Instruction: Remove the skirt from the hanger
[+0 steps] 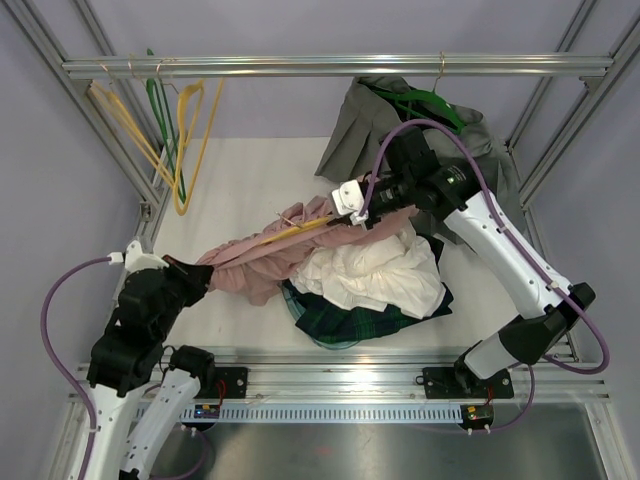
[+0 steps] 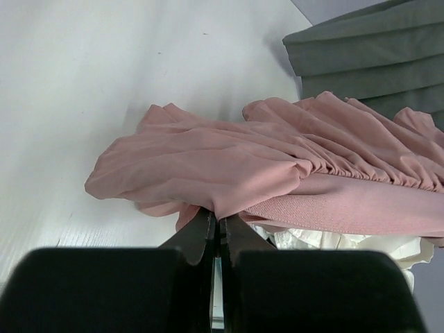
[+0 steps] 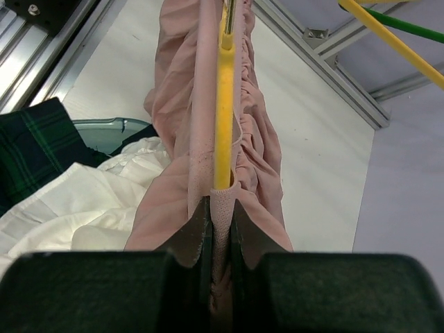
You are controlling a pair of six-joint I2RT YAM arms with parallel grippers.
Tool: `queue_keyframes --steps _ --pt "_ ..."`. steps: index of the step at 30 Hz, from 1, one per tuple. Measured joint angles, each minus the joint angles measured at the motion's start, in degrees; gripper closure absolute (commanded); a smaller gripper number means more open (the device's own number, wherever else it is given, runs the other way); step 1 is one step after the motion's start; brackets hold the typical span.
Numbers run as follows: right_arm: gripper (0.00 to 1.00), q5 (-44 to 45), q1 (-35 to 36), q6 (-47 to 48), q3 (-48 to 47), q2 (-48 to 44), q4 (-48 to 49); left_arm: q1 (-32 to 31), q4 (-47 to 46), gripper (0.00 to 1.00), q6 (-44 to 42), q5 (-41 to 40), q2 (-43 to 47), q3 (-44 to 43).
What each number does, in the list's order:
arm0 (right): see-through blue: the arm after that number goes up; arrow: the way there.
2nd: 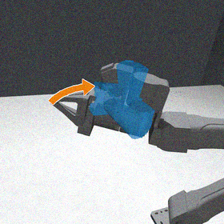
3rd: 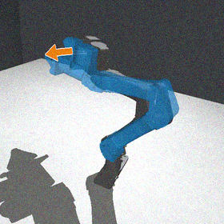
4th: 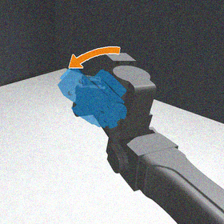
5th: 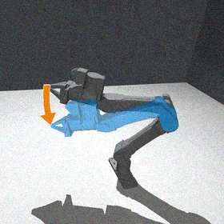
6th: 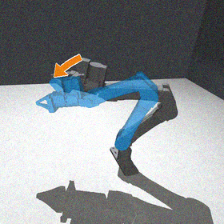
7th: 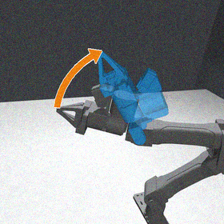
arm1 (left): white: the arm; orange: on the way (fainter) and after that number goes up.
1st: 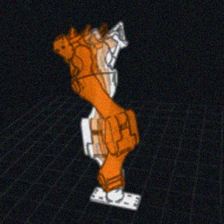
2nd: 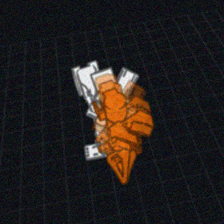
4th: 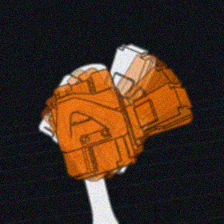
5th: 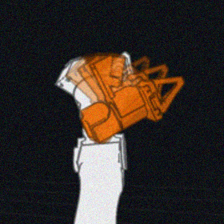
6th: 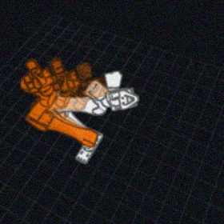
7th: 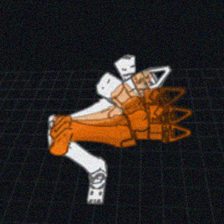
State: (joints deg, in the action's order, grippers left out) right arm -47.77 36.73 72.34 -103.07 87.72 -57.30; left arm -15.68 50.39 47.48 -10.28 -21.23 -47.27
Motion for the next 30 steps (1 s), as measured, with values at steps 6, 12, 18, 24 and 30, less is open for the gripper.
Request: queue_keyframes --steps 6,12,18,24,30 --pt "1.00 -1.8 -0.6 7.7 4.0 -2.8 -1.3 -0.2 4.7 1.00 1.0 -2.3 -0.1 -6.1" --pt "1.00 -4.7 -2.2 7.0 1.5 -3.9 -1.4 -0.2 4.8 1.00 1.0 -2.4 -4.5 -8.3" --pt "1.00 -9.4 -6.3 2.6 -6.4 -2.7 -5.6 -0.4 -1.7 1.00 1.8 -0.9 -6.4 -3.9" --pt "1.00 -12.0 -8.8 -2.3 -7.4 -2.5 -7.0 -0.3 -5.8 1.00 1.5 1.7 -6.1 -2.8" --pt "1.00 -12.0 -9.2 -23.5 -3.7 -2.5 5.0 0.2 -8.6 1.00 -0.5 2.8 -6.1 -0.6"
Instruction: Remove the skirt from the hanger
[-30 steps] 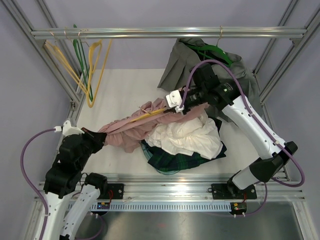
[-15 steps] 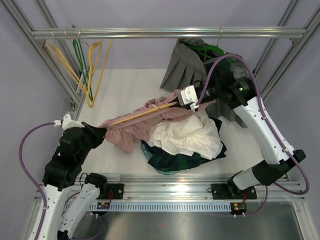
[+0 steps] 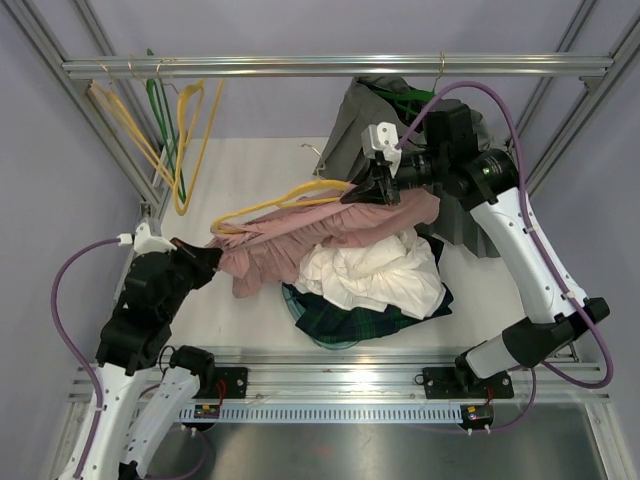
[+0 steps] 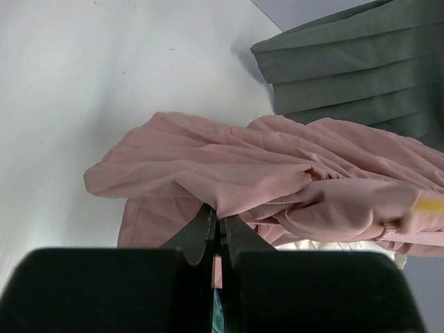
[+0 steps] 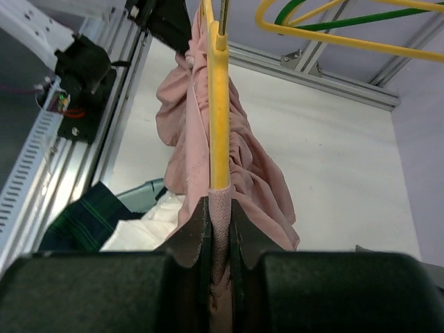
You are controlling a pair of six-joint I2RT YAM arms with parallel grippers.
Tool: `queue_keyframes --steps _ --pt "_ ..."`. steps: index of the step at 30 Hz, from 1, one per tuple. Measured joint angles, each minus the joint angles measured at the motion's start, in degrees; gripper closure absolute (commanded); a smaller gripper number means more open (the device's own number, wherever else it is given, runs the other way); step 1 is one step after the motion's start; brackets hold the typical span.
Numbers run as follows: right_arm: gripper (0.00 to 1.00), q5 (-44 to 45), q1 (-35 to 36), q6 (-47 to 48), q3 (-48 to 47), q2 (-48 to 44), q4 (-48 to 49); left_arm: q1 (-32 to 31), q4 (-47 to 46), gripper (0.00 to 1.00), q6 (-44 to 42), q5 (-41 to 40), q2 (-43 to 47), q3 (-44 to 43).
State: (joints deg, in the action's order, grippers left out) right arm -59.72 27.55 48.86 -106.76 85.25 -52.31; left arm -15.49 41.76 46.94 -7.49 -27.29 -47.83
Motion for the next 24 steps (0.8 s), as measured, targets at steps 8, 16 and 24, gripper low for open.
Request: queue_keyframes --steps 8,16,24 --pt "1.00 -3.5 -0.2 -22.5 0.4 1.0 15.4 0.3 -3.8 1.00 -1.3 2.9 2.5 3.3" --pt "1.00 0.9 3.7 -18.7 -4.3 7.5 13.1 1.9 -4.2 0.39 -9.5 2.9 10.0 5.0" --pt "1.00 4.7 5.0 2.0 -23.3 17.3 -3.0 2.7 -1.7 0.13 -27.7 3.7 21.1 -1.5"
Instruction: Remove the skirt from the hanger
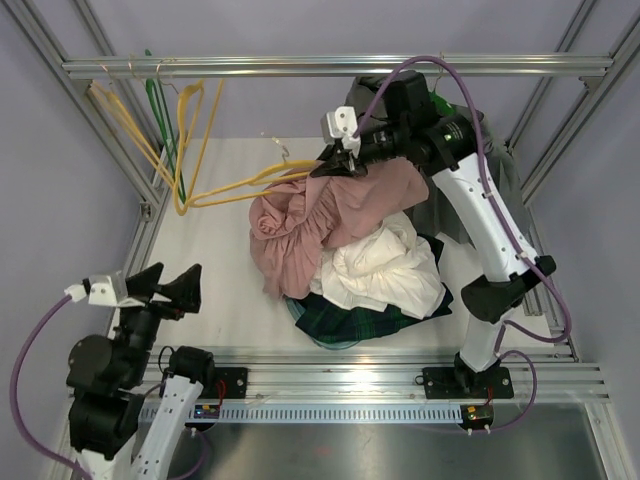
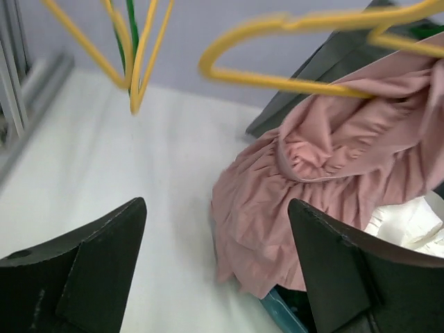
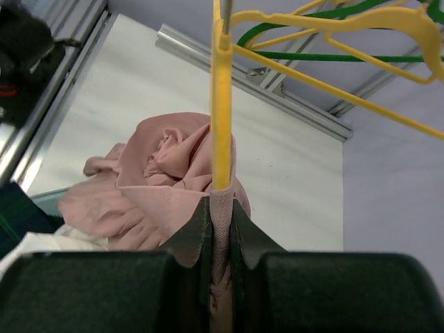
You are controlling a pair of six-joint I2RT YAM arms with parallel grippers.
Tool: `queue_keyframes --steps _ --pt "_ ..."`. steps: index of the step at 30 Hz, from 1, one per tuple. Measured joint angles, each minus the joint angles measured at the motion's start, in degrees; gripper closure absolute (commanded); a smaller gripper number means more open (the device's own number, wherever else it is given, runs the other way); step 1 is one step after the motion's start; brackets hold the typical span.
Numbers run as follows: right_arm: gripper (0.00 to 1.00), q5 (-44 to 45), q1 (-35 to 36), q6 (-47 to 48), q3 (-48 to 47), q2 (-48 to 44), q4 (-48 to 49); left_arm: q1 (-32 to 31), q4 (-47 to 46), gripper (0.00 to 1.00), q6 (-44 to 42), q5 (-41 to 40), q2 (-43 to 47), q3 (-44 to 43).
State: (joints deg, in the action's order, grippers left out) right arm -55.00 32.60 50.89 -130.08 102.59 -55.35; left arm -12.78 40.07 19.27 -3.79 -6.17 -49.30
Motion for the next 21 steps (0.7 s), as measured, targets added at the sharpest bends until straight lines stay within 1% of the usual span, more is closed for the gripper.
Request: queue_keyframes --steps 2,3,4,7,10,13,17,19,21 --pt "1.00 0.9 1.4 9.1 -6.4 3.8 -6.9 0.0 -0.9 0.12 -4.0 1.7 2.1 -1.3" --pt "1.00 1.6 2.4 13.2 -8.1 5.2 -9.6 0.0 -1.2 0.04 -6.1 2.8 2.6 -1.8" --pt "1.00 2.4 3.4 17.3 -9.2 6.3 -12.1 0.0 -1.4 0.01 -8.3 4.3 2.7 -2.2" --pt "1.00 5.7 7.2 27.1 -9.4 8.3 -17.0 0.0 -1.0 0.01 -13.6 8.8 1.7 -2.3" --pt "1.00 9.1 11.3 34.4 -8.9 9.8 -20.1 0.0 -0.9 0.01 -19.1 14.4 -1.6 -2.2" --pt "1.00 11.1 14.4 38.8 -9.0 10.8 -21.5 0.0 -0.9 0.01 -25.2 21.0 -5.3 -0.9" --pt "1.00 12.2 16.4 41.4 -10.4 12.2 -22.4 0.0 -0.8 0.03 -31.5 28.8 -9.3 1.1" --pt "1.00 12.3 16.6 42.0 -10.5 12.6 -22.6 0.0 -0.8 0.06 -34.2 31.8 -10.7 2.1" --pt "1.00 12.3 16.6 42.3 -10.5 12.8 -22.6 0.0 -0.7 0.14 -36.3 33.3 -11.7 2.6"
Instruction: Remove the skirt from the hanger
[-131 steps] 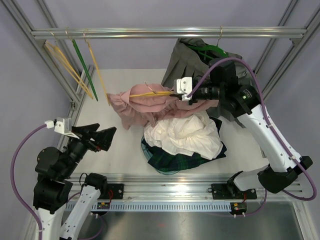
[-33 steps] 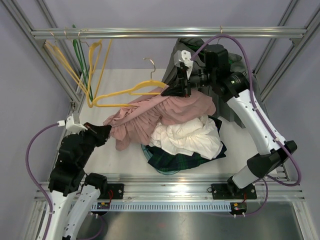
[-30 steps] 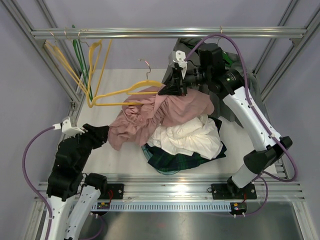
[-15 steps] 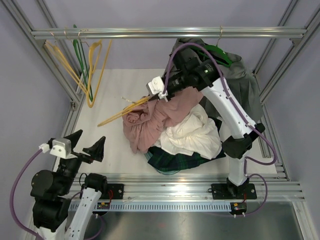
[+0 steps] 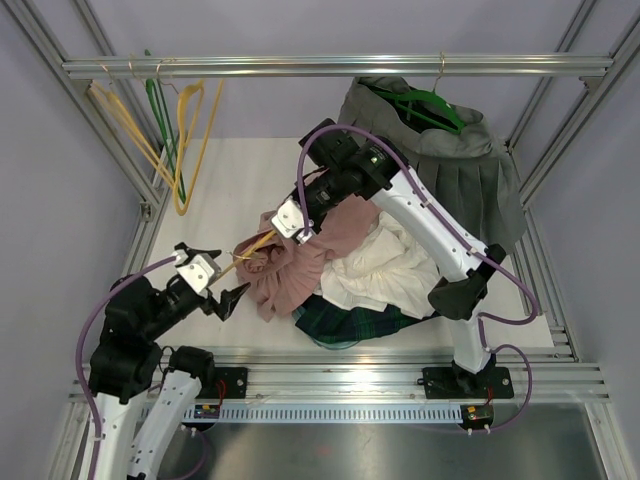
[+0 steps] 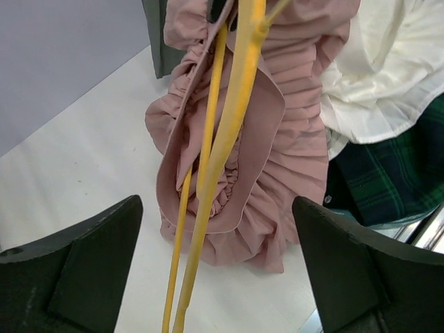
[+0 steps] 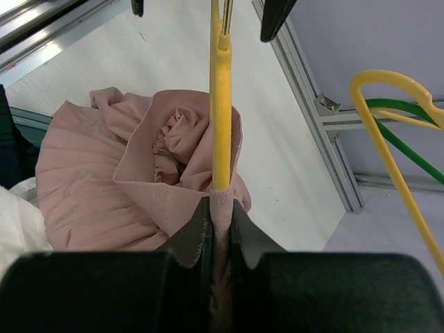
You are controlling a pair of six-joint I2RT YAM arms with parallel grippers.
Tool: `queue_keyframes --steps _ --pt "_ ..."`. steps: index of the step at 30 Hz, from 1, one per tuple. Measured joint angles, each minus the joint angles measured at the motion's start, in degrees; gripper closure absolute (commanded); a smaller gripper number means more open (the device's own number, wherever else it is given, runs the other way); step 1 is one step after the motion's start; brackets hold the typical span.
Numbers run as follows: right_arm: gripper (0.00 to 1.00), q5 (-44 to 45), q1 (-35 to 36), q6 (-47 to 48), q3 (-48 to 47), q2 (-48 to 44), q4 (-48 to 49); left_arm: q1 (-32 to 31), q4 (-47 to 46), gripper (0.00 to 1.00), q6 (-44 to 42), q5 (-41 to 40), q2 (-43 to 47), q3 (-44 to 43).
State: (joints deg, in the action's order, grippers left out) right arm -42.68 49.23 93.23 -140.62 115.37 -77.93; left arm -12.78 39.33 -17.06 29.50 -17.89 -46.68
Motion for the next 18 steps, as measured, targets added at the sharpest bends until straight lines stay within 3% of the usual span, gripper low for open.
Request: queue_keyframes --steps 1,3,4,5,8,14,16,18 --pt "1.00 0.0 0.0 0.1 0.0 0.0 0.0 0.0 0.0 0.18 -1.2 0.4 -0.5 0.1" --pt "1.00 -0.3 0.0 0.1 0.0 0.0 0.0 0.0 0.0 0.38 -3.0 0.7 -1.6 0.3" --pt "1.00 -0.5 0.0 0.1 0.0 0.0 0.0 0.0 -0.1 0.50 -3.9 0.7 -2.3 0.3" --pt "1.00 -0.6 0.0 0.1 0.1 0.0 0.0 0.0 -0.2 0.71 -4.6 0.8 -3.0 0.3" --pt "1.00 -1.4 0.0 -0.2 0.1 0.0 0.0 0.0 -0.5 1.00 -5.7 0.6 -4.9 0.4" --pt "1.00 -1.4 -0.4 -4.1 0.2 0.0 0.3 -0.2 -3.0 1.00 -7.6 0.3 -4.5 2.0" --pt "0.94 -1.7 -0.4 -6.3 0.6 0.0 1.0 -0.3 -3.1 1.00 -6.8 -0.1 -3.8 2.3" --pt "0.81 -2.1 -0.5 -11.7 2.1 -0.3 3.8 -0.3 -3.0 1.00 -4.8 -1.6 -3.2 2.3"
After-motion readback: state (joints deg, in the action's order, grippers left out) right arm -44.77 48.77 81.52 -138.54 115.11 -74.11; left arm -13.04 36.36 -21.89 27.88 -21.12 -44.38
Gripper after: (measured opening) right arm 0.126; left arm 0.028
